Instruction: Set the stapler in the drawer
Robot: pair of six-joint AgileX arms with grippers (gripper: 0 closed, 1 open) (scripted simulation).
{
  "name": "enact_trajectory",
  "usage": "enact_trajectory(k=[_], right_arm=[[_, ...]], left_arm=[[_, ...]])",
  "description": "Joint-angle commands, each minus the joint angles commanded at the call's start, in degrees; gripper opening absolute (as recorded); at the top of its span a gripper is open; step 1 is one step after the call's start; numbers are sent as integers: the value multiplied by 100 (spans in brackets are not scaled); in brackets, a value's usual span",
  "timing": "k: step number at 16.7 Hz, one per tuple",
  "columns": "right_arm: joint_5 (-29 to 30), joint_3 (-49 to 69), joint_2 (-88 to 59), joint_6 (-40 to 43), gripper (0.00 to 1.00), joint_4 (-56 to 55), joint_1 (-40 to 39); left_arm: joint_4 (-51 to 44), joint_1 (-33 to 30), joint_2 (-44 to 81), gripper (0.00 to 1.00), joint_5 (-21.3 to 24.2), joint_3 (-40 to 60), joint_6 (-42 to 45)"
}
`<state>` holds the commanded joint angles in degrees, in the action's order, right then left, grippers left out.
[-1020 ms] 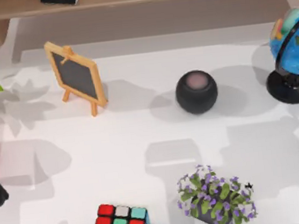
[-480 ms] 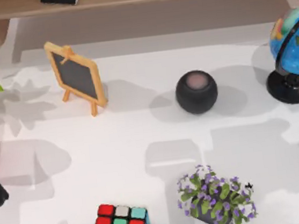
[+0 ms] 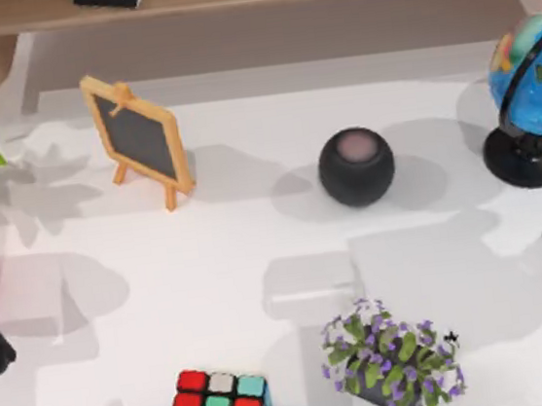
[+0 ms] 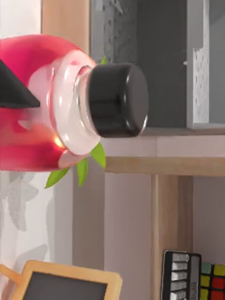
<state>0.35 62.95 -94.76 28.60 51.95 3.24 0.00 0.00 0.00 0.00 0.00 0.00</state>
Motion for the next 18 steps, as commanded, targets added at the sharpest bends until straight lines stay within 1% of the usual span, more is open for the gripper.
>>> enact_trajectory(k=[4,7,10,14,18], right_arm=[[64,1277,281,-51,0,448,441],[121,2542,-61,-122,0,861,814],[142,3867,-845,-209,0,1271,1108],[119,5565,-2310,-367,0,1727,1405],[62,6936,-3875,-570,0,2189,1649]], left_arm=[[0,0,0,100,0,0,0],[0,0,0,100,0,0,0],[0,0,0,100,0,0,0],[0,0,0,100,0,0,0],[0,0,0,100,0,0,0]])
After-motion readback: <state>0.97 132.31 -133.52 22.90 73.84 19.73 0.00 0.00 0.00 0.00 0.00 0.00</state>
